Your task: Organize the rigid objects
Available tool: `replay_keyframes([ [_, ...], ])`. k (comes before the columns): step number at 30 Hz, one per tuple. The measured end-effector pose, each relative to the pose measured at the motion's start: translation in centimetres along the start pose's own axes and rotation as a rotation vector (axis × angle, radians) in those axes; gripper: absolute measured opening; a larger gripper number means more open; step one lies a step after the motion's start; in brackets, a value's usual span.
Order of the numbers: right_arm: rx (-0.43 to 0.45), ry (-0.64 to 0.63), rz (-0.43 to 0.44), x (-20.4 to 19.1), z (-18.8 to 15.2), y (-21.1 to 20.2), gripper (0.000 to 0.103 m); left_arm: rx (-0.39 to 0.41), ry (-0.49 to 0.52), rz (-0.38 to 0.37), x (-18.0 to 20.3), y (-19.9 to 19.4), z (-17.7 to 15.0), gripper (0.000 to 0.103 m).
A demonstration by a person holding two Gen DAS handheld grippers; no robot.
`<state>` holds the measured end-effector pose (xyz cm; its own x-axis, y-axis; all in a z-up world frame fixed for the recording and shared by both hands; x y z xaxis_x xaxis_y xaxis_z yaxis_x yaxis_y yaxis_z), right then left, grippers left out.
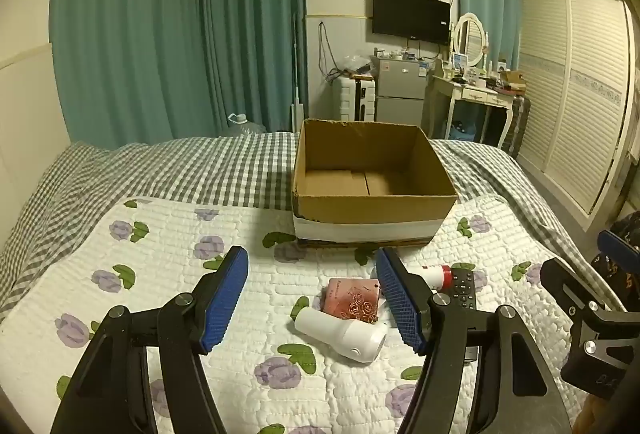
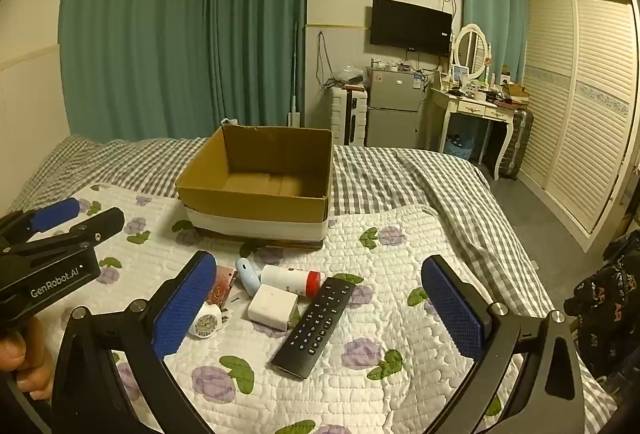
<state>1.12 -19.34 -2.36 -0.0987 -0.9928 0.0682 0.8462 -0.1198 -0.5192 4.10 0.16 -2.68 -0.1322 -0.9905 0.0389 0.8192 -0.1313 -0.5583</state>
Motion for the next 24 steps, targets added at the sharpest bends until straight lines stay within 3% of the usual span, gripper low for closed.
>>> replay_keyframes([
  [24,-0.002,0.007,-0.011,0.04,-0.64,0.3,0.103,0.005,0.006,0.008,0.1,0.43,-0.24,0.069],
])
Point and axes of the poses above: each gripper's, at about its wrist camera, not at the fingertips, and y roughly the way its jaws point, x to its right, z to its top, the point moved 5 cm from there along y, roughly the way its jaws point, and after that the axes turned 6 degrees about -z, right-handed, at the moved point
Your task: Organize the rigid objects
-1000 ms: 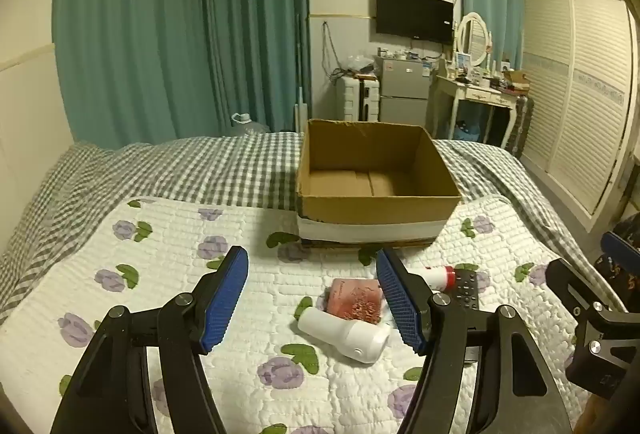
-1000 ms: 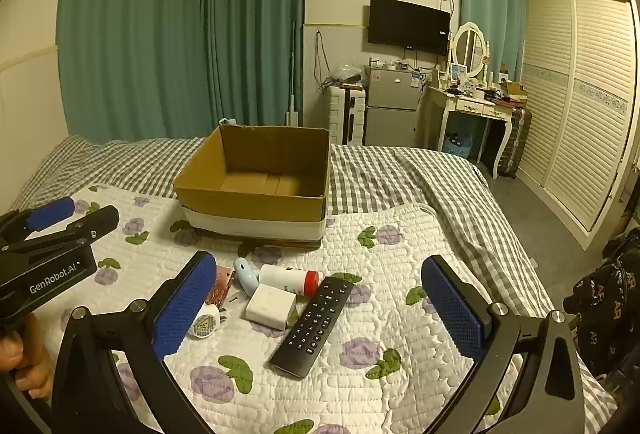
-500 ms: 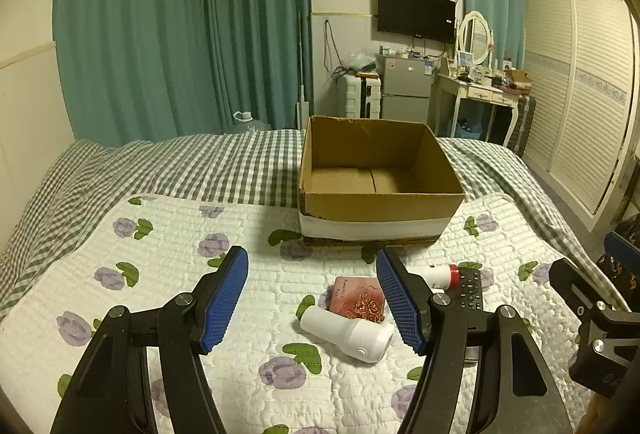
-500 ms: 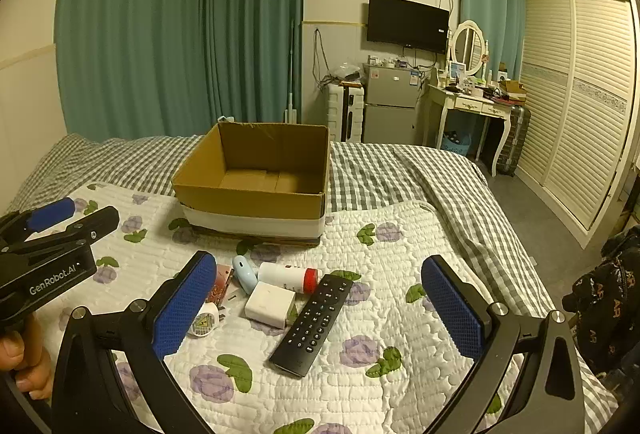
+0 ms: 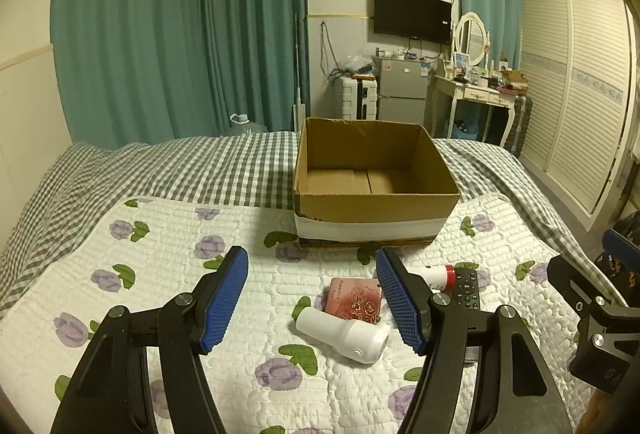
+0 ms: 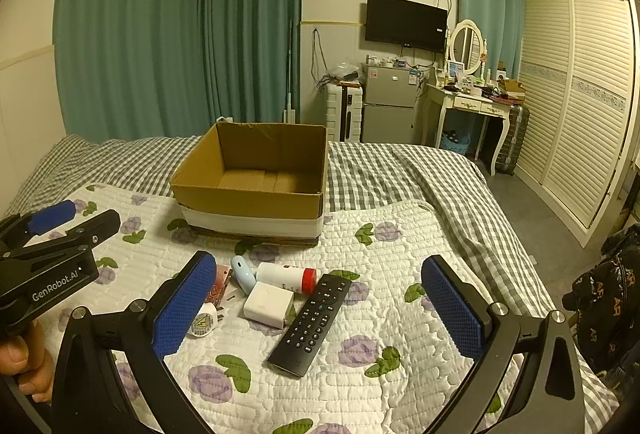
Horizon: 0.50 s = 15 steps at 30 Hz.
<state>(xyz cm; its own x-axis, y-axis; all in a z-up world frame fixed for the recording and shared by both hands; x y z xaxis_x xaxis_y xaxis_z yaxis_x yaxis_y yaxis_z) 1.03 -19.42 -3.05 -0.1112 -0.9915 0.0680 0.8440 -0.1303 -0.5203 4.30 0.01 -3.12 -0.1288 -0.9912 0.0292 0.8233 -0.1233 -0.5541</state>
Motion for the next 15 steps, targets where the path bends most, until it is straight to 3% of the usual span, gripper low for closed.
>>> replay_keyframes([
  [15,0.005,0.005,-0.003,0.24,0.04,-0.16,0.103,0.022,0.002,0.003,-0.02,-0.61,0.46,0.069],
])
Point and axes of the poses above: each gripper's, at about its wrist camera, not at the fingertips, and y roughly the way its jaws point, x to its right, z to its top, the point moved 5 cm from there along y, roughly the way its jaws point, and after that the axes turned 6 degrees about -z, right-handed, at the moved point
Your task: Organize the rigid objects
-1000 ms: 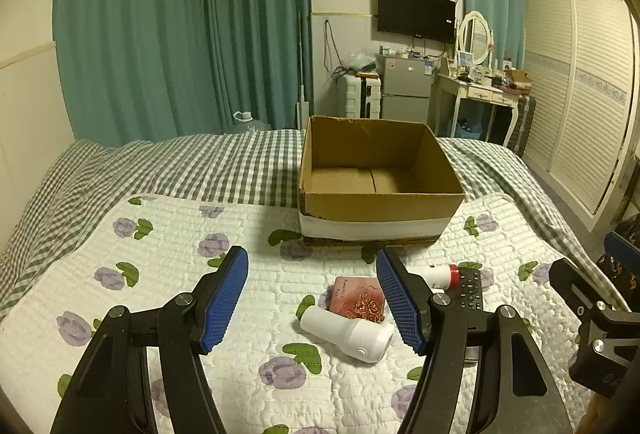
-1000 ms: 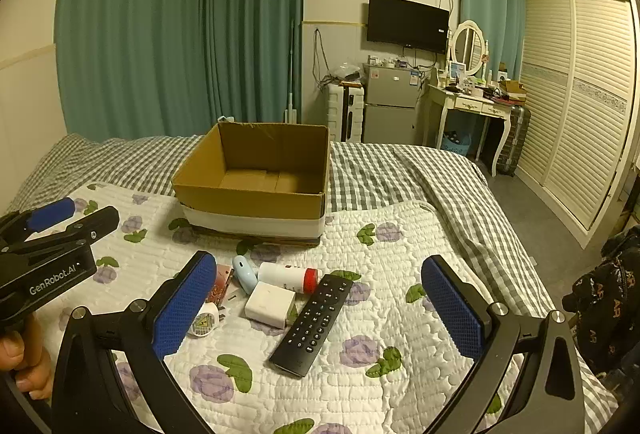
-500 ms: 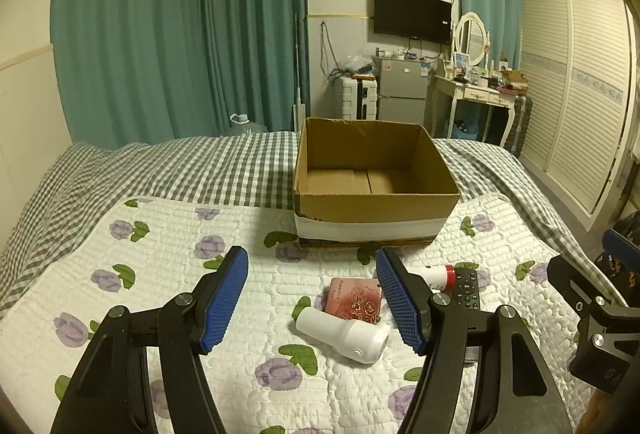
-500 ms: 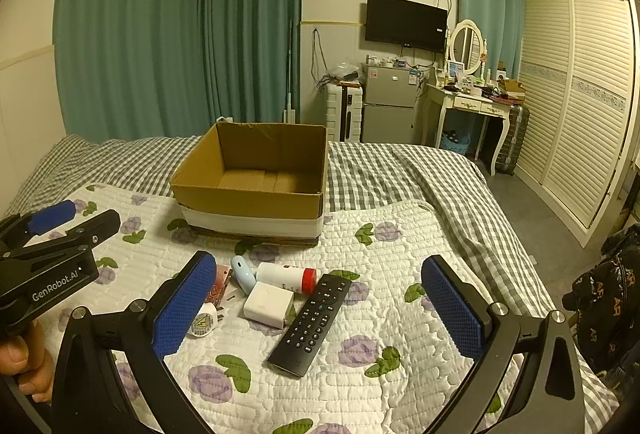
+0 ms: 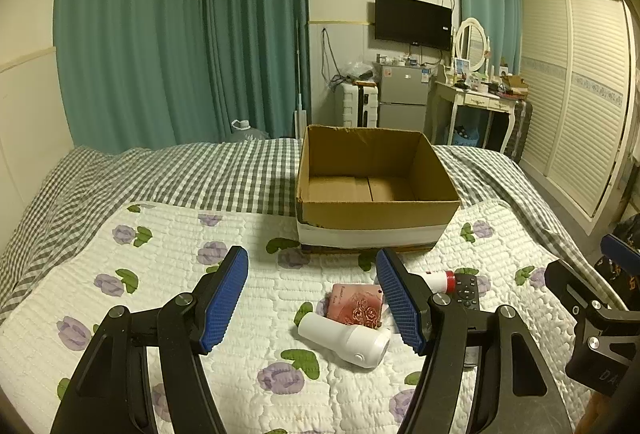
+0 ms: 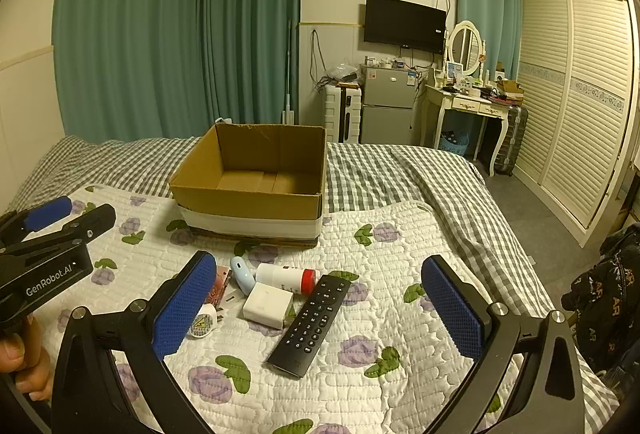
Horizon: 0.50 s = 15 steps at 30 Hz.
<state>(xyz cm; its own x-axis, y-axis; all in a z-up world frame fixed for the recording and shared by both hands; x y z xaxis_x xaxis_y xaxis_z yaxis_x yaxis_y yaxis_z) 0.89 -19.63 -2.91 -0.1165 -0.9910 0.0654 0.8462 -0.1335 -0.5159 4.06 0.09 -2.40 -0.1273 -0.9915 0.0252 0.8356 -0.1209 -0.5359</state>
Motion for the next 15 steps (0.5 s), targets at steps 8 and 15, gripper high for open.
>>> replay_keyframes([
  [8,0.0,-0.005,-0.001,-0.21,0.23,-0.02,0.103,0.007,0.006,0.001,0.12,-0.2,0.15,0.069],
  [15,0.001,-0.003,-0.005,-0.39,0.47,-0.07,0.103,0.005,0.005,0.0,0.13,-0.13,0.12,0.069],
])
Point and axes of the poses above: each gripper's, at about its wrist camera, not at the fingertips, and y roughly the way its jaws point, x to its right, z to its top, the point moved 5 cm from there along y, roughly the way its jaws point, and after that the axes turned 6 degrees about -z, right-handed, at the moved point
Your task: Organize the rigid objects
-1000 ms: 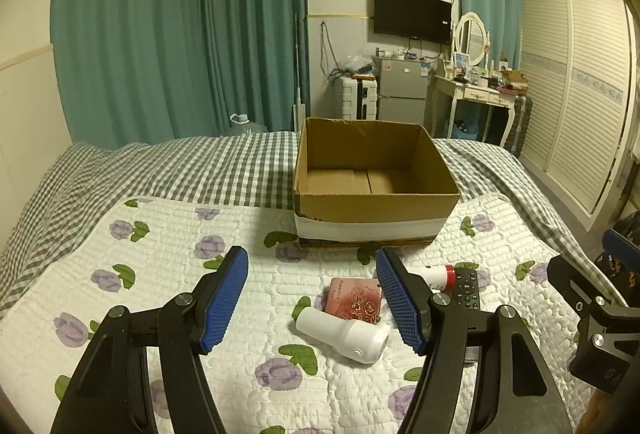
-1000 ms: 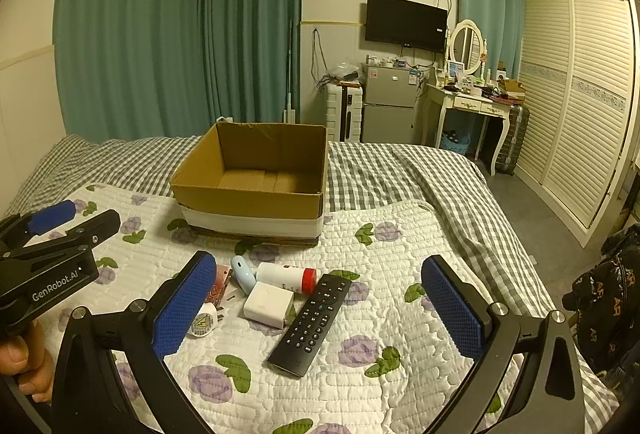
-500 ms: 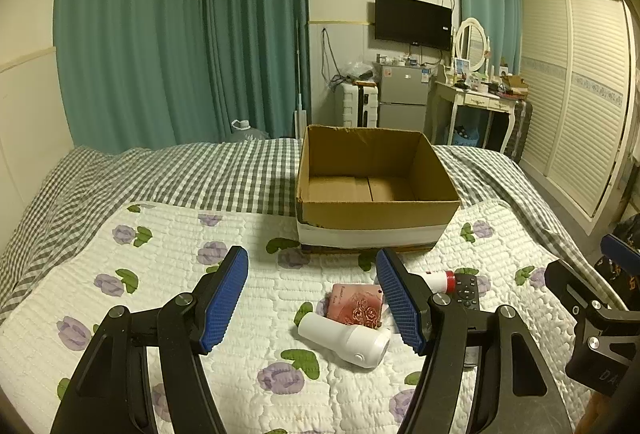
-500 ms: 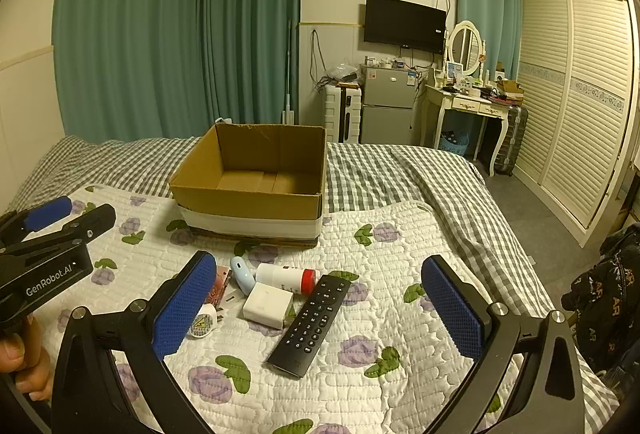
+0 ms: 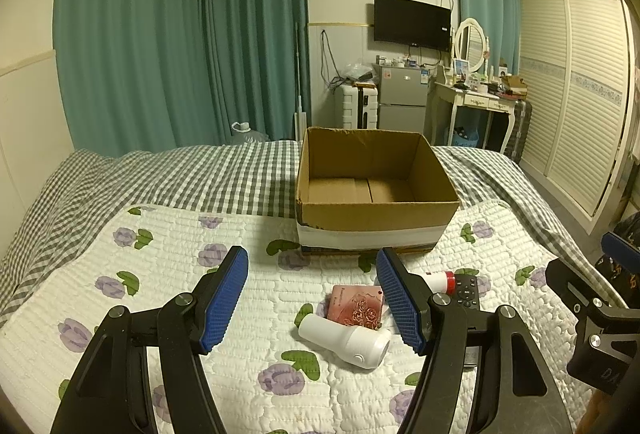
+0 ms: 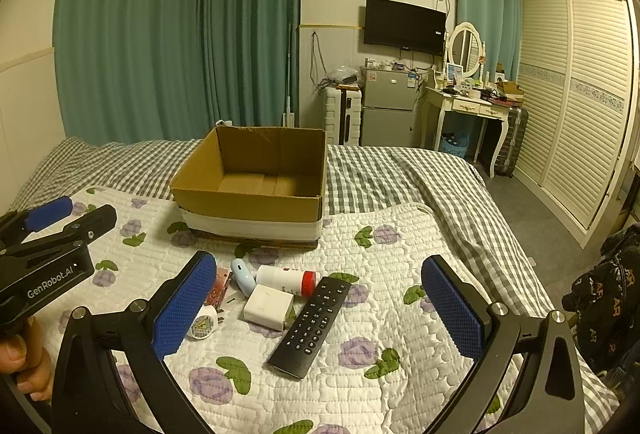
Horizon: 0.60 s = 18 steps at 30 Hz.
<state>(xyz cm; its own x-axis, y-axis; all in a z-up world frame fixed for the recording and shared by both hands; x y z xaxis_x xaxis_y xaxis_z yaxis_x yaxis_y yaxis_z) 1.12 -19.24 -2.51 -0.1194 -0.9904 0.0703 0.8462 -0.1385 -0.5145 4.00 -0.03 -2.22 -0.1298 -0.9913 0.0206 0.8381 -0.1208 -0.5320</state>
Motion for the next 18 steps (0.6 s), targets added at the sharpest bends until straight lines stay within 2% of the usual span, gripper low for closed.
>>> replay_keyframes([
  [11,0.014,0.017,0.018,0.3,-0.1,-0.2,0.103,-0.01,-0.017,-0.015,-0.1,0.1,-0.1,0.069],
  [18,0.039,0.018,-0.001,1.0,0.2,-0.8,0.103,-0.002,-0.009,-0.025,0.1,-0.1,0.1,0.069],
])
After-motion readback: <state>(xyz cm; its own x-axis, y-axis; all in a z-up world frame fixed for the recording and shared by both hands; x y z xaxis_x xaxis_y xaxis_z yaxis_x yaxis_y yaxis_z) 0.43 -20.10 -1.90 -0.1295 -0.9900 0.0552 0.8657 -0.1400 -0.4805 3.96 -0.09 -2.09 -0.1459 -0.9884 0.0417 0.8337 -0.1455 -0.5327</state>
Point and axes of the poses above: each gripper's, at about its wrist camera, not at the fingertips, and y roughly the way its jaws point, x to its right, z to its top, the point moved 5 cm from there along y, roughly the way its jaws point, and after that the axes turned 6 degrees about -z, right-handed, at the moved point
